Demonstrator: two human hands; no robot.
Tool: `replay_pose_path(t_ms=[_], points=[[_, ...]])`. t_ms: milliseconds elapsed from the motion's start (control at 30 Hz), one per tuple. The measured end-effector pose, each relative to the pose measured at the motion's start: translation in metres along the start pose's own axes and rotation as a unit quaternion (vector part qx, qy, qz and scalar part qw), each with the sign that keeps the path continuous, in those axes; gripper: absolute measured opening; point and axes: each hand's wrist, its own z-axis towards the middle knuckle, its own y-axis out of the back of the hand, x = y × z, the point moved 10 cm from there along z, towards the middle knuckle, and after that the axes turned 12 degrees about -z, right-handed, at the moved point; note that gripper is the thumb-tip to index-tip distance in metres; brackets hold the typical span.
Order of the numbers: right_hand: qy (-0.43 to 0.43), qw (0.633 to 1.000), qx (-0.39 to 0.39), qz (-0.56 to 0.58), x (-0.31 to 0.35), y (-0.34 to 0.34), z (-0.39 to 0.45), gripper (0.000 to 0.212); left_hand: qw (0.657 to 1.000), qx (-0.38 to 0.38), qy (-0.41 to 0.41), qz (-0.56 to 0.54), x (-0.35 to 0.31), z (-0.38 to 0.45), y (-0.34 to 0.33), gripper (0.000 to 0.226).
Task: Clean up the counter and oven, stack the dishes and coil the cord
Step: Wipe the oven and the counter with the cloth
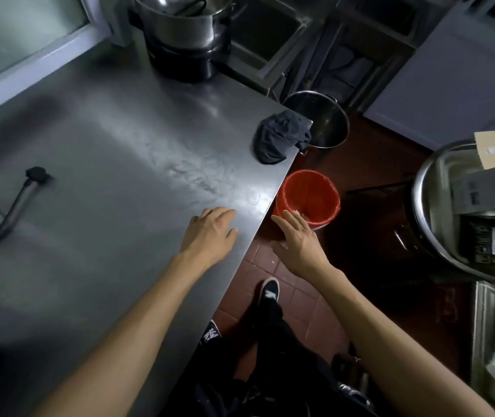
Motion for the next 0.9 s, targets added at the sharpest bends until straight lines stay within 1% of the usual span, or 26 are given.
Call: replay_pose_path(t_ms=[233,433,533,633,767,900], points=[[0.030,0.999,0.010,-0.004,-0.015,0.009,0.067,0.064,0.999,-0.024,0.036,-0.028,0.005,0.053,0.003,0.044],[0.056,0.998,0.021,-0.013,-0.067,0.019,0.164,0.072,0.995,-0.031,0.081,-0.053,-0.006,0.112,-0.008,0.045],[0.052,0.998,0.030,-0.005,-0.096,0.024,0.213,0.077,0.994,-0.021,0.093,-0.053,-0.019,0.148,-0.015,0.045],[0.051,0.998,0.026,-0.001,-0.123,0.029,0.253,0.078,0.992,-0.033,0.111,-0.055,-0.029,0.193,-0.016,0.046],[0.073,0.997,0.023,-0.019,-0.136,0.033,0.296,0.083,0.989,-0.037,0.138,-0.051,-0.036,0.250,-0.022,0.057],[0.099,0.993,0.047,-0.048,-0.136,0.030,0.329,0.088,0.985,-0.030,0.168,-0.030,-0.033,0.286,-0.036,0.064]])
